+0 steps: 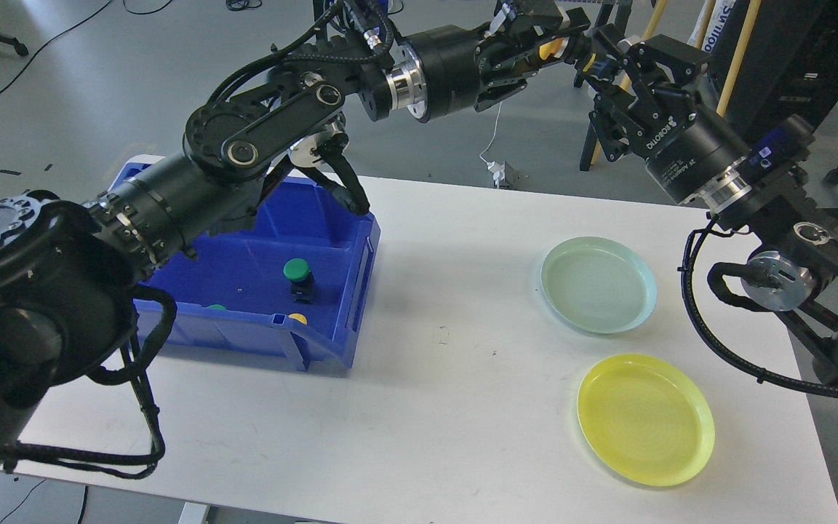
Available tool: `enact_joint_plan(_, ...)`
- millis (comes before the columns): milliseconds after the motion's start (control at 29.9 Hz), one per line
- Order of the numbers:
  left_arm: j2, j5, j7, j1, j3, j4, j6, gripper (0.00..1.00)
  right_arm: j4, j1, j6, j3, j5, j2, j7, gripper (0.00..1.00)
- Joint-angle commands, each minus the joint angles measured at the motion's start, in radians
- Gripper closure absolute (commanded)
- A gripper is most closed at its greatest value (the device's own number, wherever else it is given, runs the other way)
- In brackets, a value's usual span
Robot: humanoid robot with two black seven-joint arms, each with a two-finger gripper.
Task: Pass button and place on color plate
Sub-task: 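Pass the button from the left gripper to the right gripper, then lower the button onto the yellow plate and open the right gripper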
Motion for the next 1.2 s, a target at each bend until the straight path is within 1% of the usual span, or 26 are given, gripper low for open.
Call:
enact_joint_plan(0, 0.000, -0.002, 0.000, 0.001, 0.000, 0.002, 0.000, 0.84, 0.000, 0.000, 0.000, 0.000, 0.000, -0.004, -0.001, 0.84)
enact_joint_plan(100, 0.000, 0.000, 0.000, 0.003, 0.000, 0.004, 0.000, 0.84, 0.000, 0.000, 0.001, 0.000, 0.000, -0.005, -0.001, 0.85)
enact_joint_plan(134, 0.000, 0.000, 0.000, 0.003, 0.000, 0.005, 0.000, 0.82, 0.000, 0.000, 0.000, 0.000, 0.001, -0.005, -0.001, 0.85)
enact_joint_plan(167, 0.000, 0.000, 0.001, 0.004, 0.000, 0.005, 0.000, 0.77, -0.001, 0.000, 0.000, 0.000, 0.000, -0.005, -0.001, 0.85)
enact_joint_plan(200, 0.000, 0.000, 0.001, 0.006, 0.000, 0.005, 0.000, 0.63, -0.001, 0.000, 0.000, 0.000, 0.000, -0.007, -0.001, 0.85)
enact_joint_plan(267, 0.000, 0.000, 0.015, 0.007, -0.001, 0.005, 0.000, 0.27, 0.000, -0.002, 0.001, 0.000, 0.000, -0.007, -0.001, 0.85)
enact_joint_plan(301, 0.000, 0.000, 0.033, 0.007, -0.001, 0.005, 0.000, 0.08, 0.000, -0.002, 0.002, 0.000, 0.000, -0.008, -0.001, 0.85)
enact_joint_plan(367, 0.000, 0.000, 0.070, 0.007, -0.001, 0.005, 0.000, 0.06, -0.001, -0.002, 0.005, 0.000, 0.000, -0.008, -0.001, 0.86)
enact_joint_plan(467, 0.000, 0.001, 0.099, 0.009, -0.001, -0.001, 0.000, 0.01, -0.001, 0.000, 0.005, 0.000, 0.000, -0.008, -0.001, 0.85)
enact_joint_plan(801, 0.000, 0.009, 0.101, 0.006, 0.000, -0.007, 0.000, 0.01, -0.014, 0.001, 0.005, -0.021, -0.026, -0.010, -0.008, 0.85)
enact_joint_plan(968, 0.000, 0.011, 0.098, 0.006, 0.026, -0.021, 0.000, 0.01, -0.104, 0.014, 0.006, -0.034, -0.034, -0.039, -0.021, 0.85)
enact_joint_plan(1069, 0.000, 0.011, 0.093, 0.010, 0.029, -0.076, 0.000, 0.01, -0.167, 0.000, 0.031, -0.035, -0.033, -0.074, -0.021, 0.84)
enact_joint_plan(1169, 0.000, 0.012, 0.093, 0.015, 0.031, -0.120, 0.000, 0.01, -0.173, -0.018, 0.043, -0.081, -0.034, -0.091, -0.022, 0.84)
